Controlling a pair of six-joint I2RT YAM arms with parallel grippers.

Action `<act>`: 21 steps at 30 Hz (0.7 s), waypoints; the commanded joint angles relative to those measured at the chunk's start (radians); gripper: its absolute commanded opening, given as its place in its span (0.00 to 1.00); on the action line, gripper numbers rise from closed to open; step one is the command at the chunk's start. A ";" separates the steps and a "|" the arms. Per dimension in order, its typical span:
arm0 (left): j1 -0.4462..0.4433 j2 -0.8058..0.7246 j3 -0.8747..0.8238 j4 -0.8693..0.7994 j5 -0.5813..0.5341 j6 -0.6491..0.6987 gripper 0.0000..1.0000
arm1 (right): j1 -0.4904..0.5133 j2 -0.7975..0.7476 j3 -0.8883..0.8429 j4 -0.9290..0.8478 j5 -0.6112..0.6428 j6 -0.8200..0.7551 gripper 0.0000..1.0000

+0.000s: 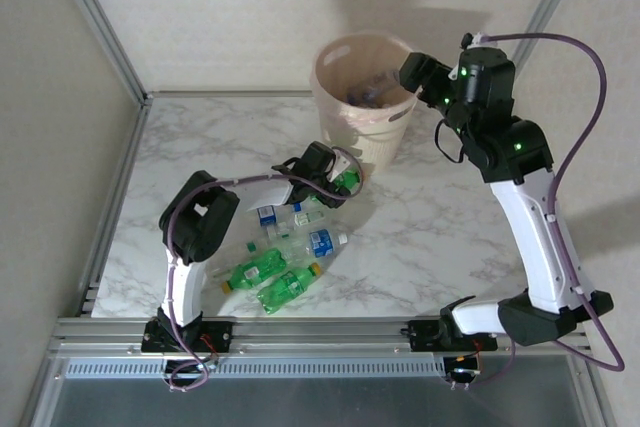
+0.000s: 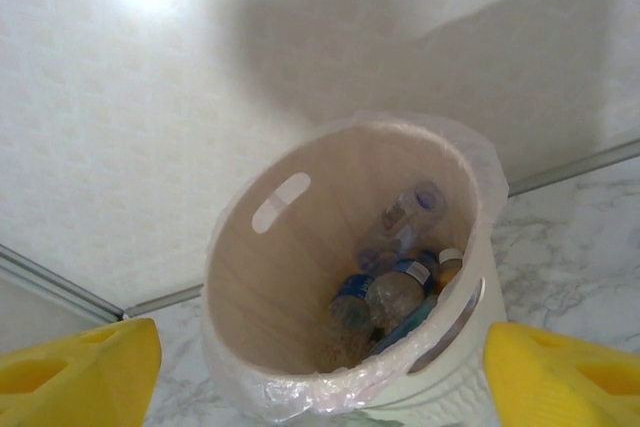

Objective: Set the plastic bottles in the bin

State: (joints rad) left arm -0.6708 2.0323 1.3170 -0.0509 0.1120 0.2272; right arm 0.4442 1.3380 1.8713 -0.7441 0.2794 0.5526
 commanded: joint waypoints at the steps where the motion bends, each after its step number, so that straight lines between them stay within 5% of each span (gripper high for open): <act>1: -0.015 0.017 0.028 -0.047 0.002 0.017 0.85 | 0.007 -0.029 0.000 -0.026 0.039 0.014 0.83; 21: -0.053 -0.092 -0.031 0.002 -0.078 -0.006 0.59 | -0.004 -0.091 0.016 -0.117 0.113 0.012 0.79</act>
State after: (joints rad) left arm -0.7174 2.0064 1.2995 -0.0631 0.0731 0.2317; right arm 0.4438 1.2560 1.8660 -0.8330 0.3607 0.5652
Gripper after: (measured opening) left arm 0.604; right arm 0.797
